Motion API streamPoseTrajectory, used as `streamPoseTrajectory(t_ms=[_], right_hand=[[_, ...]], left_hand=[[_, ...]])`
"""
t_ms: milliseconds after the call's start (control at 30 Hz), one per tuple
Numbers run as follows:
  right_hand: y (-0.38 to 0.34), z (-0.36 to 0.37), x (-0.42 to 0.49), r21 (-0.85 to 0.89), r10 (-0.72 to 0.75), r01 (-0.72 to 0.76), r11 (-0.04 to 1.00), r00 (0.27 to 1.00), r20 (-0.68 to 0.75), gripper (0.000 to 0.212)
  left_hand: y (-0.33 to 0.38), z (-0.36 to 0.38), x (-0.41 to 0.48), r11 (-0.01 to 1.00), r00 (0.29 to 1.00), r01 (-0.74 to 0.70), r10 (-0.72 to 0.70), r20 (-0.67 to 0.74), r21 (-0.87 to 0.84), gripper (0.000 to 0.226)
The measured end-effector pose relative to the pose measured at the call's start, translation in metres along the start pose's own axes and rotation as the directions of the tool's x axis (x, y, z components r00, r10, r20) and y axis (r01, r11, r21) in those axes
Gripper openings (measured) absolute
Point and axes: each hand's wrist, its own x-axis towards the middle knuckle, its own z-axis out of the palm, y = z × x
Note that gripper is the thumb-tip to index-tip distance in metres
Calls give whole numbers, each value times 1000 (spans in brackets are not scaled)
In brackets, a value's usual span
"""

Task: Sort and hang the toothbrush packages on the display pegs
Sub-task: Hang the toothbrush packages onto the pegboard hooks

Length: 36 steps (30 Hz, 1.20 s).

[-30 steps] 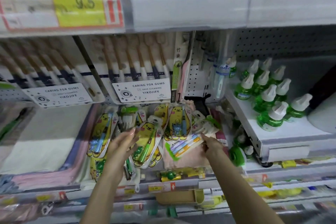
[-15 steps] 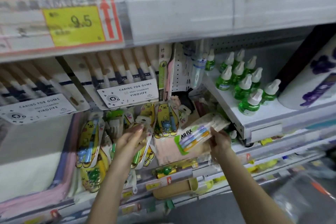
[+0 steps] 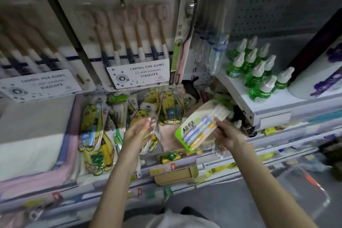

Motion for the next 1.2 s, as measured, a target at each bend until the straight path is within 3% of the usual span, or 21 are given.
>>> streamPoseTrajectory(t_ms=[100,233,300,400,533,867,933,1067,1200], right_hand=[[19,22,-14,-98,31,-15,995,986,162,14],[31,53,-39,-212,77,-8,977,944,321,7],[34,60,-40,-312,113,11,950,920,376,29],[39,71,-46,-414,123,59,908,908,400,24],[43,78,-53,-432,116,96,897,891,438,24],[51,82,-62,-411,105,123,903,866,489,16],[50,80,-61,-454,43,201,868,880,474,12],[26,51,-44,-586,-240,494,643,856,458,17],[11,0,-33,-589,-299,501,633,861,412,19]], left_hand=[[-6,0,2,998,998,49,-48,-33,25,24],[-12,-7,-4,980,982,186,-187,18,64,21],[-15,-11,-9,962,960,261,-266,81,77,34],[-21,-17,-17,937,929,326,-342,145,125,54],[-32,-18,-28,923,914,346,-372,163,166,38],[-48,-19,-43,914,904,330,-379,200,236,25],[-48,-23,-43,919,916,296,-350,194,261,27],[-52,-33,-43,929,932,258,-312,185,267,19],[-62,-39,-47,934,932,282,-321,169,219,28]])
